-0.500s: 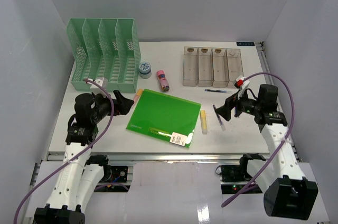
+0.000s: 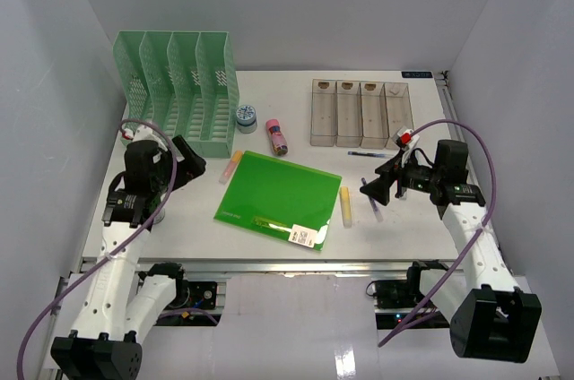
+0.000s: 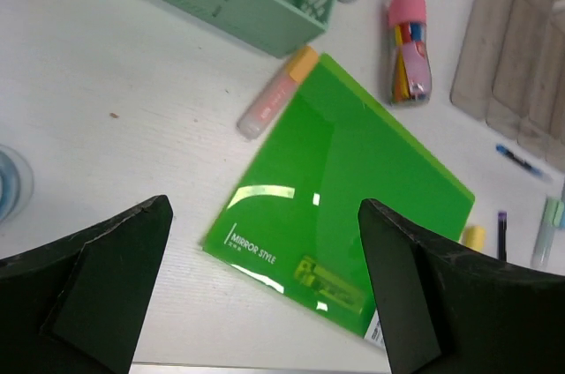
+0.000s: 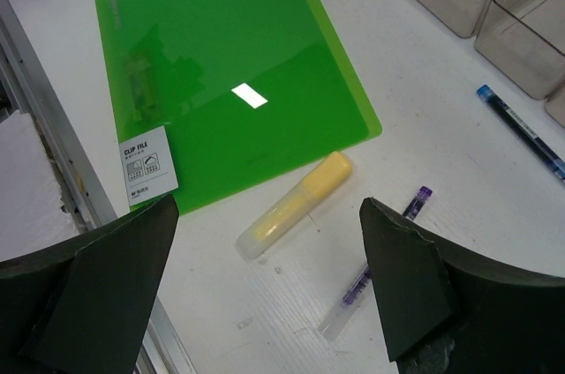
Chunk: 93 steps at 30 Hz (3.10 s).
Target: Organize the desk
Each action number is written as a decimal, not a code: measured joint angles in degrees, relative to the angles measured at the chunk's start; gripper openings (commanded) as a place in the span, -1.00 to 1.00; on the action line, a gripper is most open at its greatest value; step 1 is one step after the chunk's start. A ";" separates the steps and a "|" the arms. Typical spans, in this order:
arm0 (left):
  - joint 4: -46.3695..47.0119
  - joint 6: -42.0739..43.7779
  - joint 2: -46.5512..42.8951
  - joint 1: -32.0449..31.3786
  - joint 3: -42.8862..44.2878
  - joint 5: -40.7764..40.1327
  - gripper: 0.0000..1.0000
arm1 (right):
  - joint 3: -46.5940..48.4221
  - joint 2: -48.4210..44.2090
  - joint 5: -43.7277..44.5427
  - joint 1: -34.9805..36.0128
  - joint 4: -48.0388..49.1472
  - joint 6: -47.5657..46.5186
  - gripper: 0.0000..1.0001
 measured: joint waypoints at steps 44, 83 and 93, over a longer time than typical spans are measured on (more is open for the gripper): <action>-10.78 -5.46 31.38 25.99 6.71 -14.51 0.96 | -0.99 0.80 -1.55 0.11 0.49 0.93 0.80; -2.88 2.58 25.86 25.27 -0.68 19.31 -0.91 | -1.01 -0.76 -6.09 3.96 -1.68 -5.77 0.80; 9.59 -4.62 19.92 -0.73 -0.95 40.58 -0.92 | -1.04 -2.56 -4.55 17.89 -4.13 -15.75 0.80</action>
